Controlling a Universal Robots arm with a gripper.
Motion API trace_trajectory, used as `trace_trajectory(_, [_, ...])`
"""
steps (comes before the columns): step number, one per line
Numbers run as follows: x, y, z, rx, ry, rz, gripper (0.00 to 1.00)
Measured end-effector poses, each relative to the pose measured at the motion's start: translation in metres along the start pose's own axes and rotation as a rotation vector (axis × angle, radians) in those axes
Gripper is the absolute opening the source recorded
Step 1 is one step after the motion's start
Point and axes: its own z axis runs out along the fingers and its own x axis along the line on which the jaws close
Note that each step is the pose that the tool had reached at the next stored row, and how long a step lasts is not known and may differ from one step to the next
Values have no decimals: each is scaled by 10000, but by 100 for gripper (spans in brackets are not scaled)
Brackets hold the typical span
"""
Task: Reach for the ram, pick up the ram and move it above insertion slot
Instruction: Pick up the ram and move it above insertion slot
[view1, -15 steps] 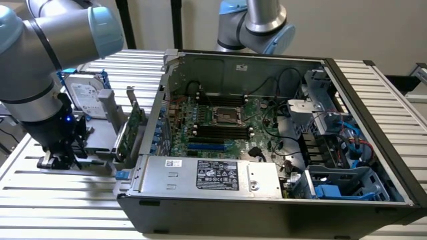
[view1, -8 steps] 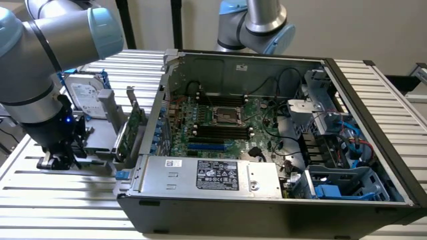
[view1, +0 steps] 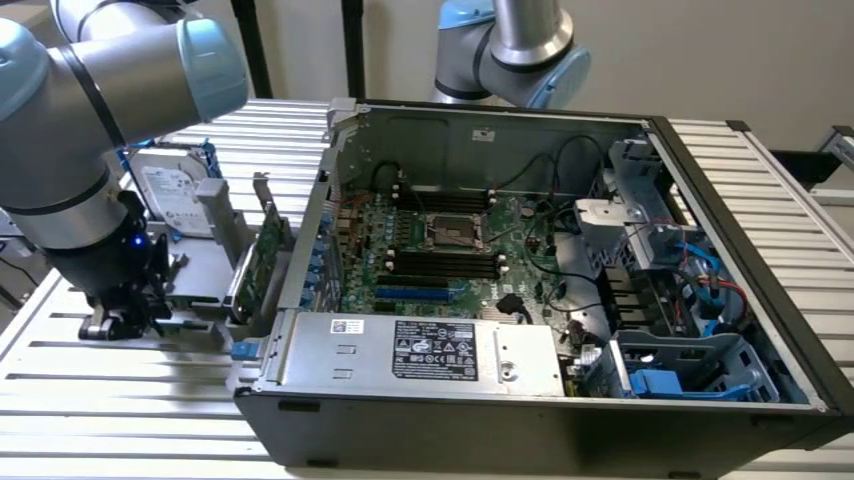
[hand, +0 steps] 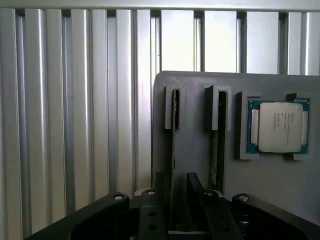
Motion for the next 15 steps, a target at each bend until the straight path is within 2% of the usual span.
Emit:
trace_trajectory(1, [0,0,1,-3,-2,-17,28])
trace_trajectory(2, [0,-1,1,-8,-2,-28,28])
trace_trajectory(3, [0,-1,2,-20,-3,-29,21])
trace_trajectory(8, [3,-4,2,-83,-3,-26,21])
trace_trajectory(11, [3,-6,1,-106,-3,-26,19])
trace_trajectory(12, [3,-6,2,-111,-3,-26,13])
trace_trajectory(15, [3,-8,1,-131,-2,-26,13])
